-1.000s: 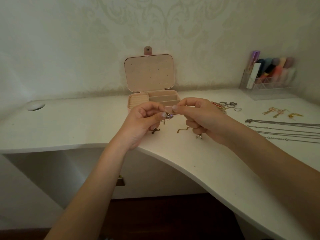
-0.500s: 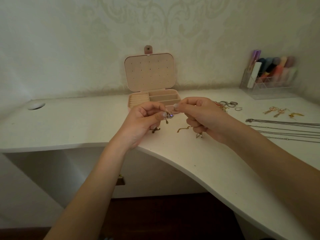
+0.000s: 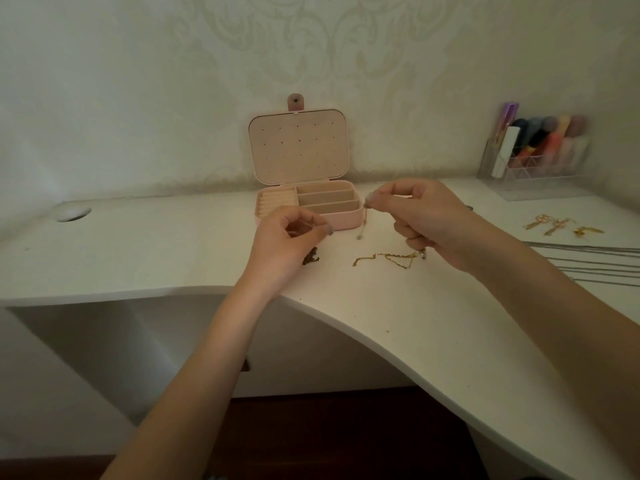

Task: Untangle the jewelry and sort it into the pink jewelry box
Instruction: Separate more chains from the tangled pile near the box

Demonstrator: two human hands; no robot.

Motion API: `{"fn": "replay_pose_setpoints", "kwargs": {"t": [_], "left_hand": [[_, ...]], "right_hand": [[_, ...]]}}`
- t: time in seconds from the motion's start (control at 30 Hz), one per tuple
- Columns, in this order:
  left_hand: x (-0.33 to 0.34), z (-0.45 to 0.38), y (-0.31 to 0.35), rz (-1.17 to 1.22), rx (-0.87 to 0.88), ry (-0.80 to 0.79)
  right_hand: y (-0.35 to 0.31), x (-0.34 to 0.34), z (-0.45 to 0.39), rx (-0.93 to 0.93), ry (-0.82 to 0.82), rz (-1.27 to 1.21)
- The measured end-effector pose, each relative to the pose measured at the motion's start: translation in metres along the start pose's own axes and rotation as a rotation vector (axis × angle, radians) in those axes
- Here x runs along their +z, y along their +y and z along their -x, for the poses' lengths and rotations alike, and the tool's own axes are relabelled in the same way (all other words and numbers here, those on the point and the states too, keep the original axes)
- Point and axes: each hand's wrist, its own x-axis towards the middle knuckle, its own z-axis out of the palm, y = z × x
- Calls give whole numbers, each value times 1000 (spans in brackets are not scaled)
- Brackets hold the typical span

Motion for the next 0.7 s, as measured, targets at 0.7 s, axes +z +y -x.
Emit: {"fn": "replay_pose_setpoints", "kwargs": {"t": [0.7], "left_hand": [[40, 2, 43, -151, 162, -286]], "right_hand": [[-6, -1, 0, -204, 46, -47]]}}
